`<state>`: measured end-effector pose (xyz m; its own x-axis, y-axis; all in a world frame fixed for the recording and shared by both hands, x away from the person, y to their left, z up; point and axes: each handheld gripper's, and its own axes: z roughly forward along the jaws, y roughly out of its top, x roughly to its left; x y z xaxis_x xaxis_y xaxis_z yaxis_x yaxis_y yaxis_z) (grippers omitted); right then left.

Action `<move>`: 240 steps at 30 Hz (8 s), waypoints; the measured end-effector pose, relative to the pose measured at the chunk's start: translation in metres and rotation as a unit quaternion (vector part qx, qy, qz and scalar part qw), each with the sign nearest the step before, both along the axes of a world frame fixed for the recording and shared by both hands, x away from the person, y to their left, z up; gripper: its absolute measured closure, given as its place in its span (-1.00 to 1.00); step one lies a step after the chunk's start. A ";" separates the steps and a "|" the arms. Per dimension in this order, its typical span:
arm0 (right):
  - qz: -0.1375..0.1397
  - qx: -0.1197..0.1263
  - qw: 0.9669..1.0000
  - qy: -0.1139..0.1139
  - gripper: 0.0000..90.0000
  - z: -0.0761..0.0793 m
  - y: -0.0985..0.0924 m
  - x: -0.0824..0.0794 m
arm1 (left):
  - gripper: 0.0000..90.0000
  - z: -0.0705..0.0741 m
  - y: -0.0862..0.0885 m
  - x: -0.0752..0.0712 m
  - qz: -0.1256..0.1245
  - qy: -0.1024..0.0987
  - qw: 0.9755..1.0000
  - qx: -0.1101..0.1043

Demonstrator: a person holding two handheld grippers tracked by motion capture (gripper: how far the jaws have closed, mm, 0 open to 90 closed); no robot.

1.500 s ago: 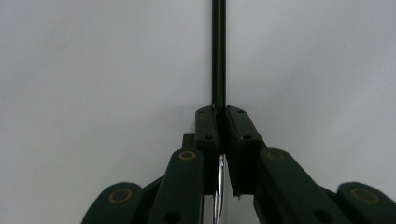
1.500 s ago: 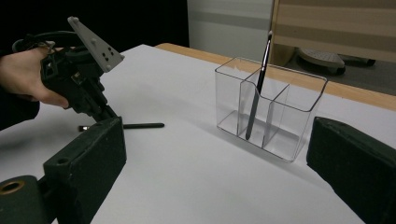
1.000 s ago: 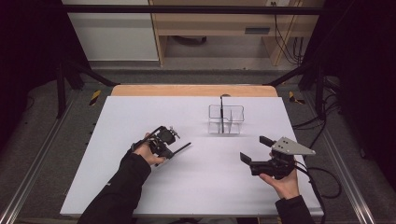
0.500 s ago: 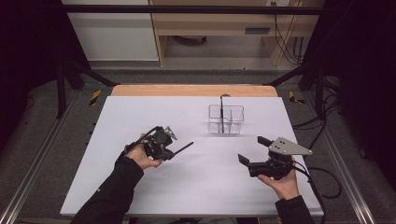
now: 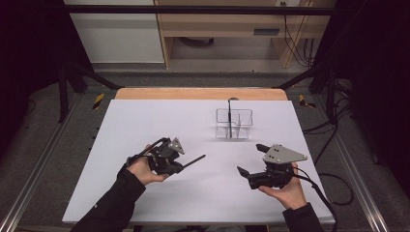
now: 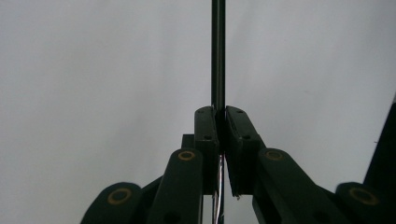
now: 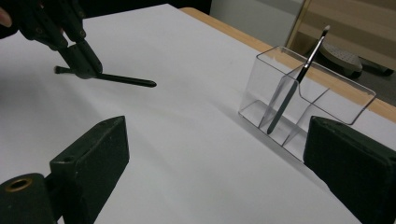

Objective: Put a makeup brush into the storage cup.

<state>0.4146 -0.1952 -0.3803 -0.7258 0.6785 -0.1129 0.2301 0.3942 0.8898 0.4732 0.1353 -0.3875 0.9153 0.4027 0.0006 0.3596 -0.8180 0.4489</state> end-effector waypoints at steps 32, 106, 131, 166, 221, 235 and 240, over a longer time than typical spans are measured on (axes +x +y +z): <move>0.097 -0.139 0.985 -0.021 -0.74 0.026 0.056 -0.003 | 0.87 0.030 -0.027 -0.020 -0.067 -0.001 0.998 0.003; 0.238 -0.357 0.899 -0.090 0.44 0.007 0.111 -0.014 | 0.87 0.038 -0.059 -0.017 -0.109 0.070 0.992 0.003; 0.261 -0.392 0.878 -0.090 0.82 0.002 0.115 -0.014 | 0.85 0.037 -0.059 -0.017 -0.110 0.071 0.991 -0.011; 0.177 -0.332 0.926 -0.042 0.85 -0.007 0.075 0.010 | -0.56 0.042 0.007 -0.014 0.023 -0.073 0.988 -0.133; 0.057 -0.087 0.995 0.003 0.85 -0.039 0.062 0.013 | -0.67 -0.020 0.039 -0.029 0.169 -0.050 0.920 -0.350; 0.048 -0.022 0.999 0.013 0.85 -0.044 0.070 0.012 | -0.65 -0.020 0.028 -0.027 0.164 -0.043 0.907 -0.386; 0.042 -0.005 0.999 0.008 0.85 -0.045 0.072 0.012 | -0.66 -0.018 0.023 -0.025 0.159 -0.043 0.899 -0.405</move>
